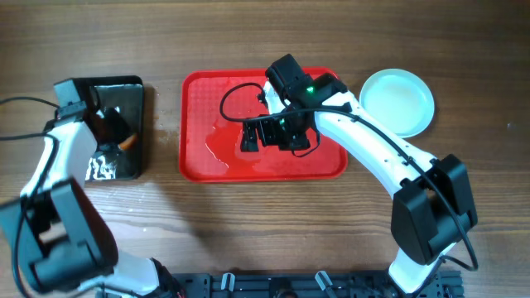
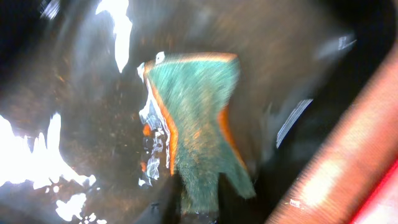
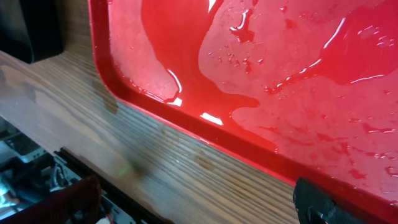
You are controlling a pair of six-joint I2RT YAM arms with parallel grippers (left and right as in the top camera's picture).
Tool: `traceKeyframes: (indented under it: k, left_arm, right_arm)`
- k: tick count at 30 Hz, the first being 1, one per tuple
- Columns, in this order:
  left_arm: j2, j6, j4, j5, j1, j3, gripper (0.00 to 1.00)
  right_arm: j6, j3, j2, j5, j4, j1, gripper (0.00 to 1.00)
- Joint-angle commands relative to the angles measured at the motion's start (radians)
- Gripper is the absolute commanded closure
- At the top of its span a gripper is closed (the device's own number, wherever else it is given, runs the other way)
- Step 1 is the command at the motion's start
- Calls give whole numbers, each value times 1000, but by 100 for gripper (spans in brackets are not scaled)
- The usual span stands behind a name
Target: Clean dirty plates on tray and stack at the side
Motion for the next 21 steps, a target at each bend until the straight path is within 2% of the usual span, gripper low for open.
traceKeyframes:
  k: [1, 3, 4, 9, 14, 21]
  left_arm:
    - [-157, 2, -8, 12, -3, 13, 88]
    - [-235, 1, -11, 13, -3, 13, 16]
    - [-259, 1, -11, 13, -3, 13, 0]
    - [-334, 2, -34, 12, -3, 13, 0]
    - [-351, -24, -77, 16, -3, 13, 0]
    - [-350, -55, -117, 16, -3, 12, 0]
  right_arm:
    - [10, -2, -6, -66, -2, 9, 0]
    - [10, -2, -20, -85, -4, 9, 0]
    - [11, -2, -29, -87, -8, 9, 1]
    - [9, -2, -119, -82, -22, 9, 0]
    - [9, -2, -311, -10, -40, 9, 1]
    - [47, -3, -628, 367, -214, 68, 0]
